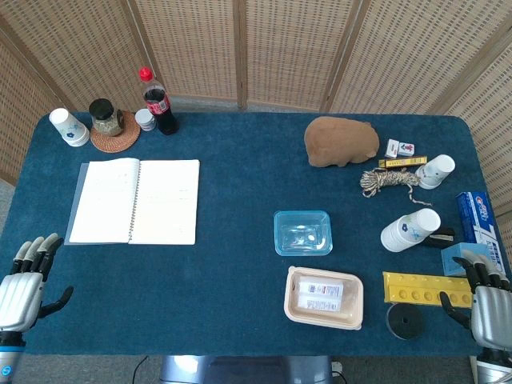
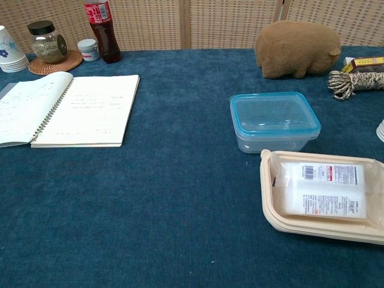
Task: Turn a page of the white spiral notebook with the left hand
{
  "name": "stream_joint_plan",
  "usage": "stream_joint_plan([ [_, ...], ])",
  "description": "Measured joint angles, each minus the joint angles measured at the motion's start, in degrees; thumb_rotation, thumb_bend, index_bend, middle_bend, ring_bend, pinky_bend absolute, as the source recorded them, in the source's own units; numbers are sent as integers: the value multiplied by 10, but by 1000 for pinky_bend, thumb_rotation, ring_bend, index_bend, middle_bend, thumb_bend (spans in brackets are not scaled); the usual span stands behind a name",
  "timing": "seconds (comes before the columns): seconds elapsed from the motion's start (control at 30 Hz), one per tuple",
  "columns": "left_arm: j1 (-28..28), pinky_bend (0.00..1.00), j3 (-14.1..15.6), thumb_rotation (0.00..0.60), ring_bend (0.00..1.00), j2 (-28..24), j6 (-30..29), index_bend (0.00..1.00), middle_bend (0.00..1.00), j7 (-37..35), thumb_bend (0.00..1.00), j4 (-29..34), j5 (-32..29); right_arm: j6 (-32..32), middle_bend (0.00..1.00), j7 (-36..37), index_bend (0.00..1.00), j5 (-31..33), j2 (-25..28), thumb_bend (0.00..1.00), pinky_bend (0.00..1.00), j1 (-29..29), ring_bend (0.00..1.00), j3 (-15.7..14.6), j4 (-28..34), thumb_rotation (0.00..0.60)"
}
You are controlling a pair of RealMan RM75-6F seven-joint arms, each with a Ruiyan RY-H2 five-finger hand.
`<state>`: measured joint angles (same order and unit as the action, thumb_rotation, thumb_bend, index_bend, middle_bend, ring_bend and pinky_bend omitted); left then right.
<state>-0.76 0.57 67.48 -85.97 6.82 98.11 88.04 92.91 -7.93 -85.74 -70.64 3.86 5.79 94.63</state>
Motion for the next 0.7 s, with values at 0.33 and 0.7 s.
stream_joint_plan([
  [0.33, 11, 0, 14, 600, 0, 12, -15, 30, 51, 23, 282, -3, 18, -9, 225, -9, 239, 3, -3, 284, 269, -9, 157, 0, 5, 600],
  [0.7, 3, 0, 13, 600, 0, 19, -7, 30, 51, 40, 282, 8, 24, -17, 224, 2, 240, 7, -2, 284, 268, -10, 157, -7, -1, 600],
])
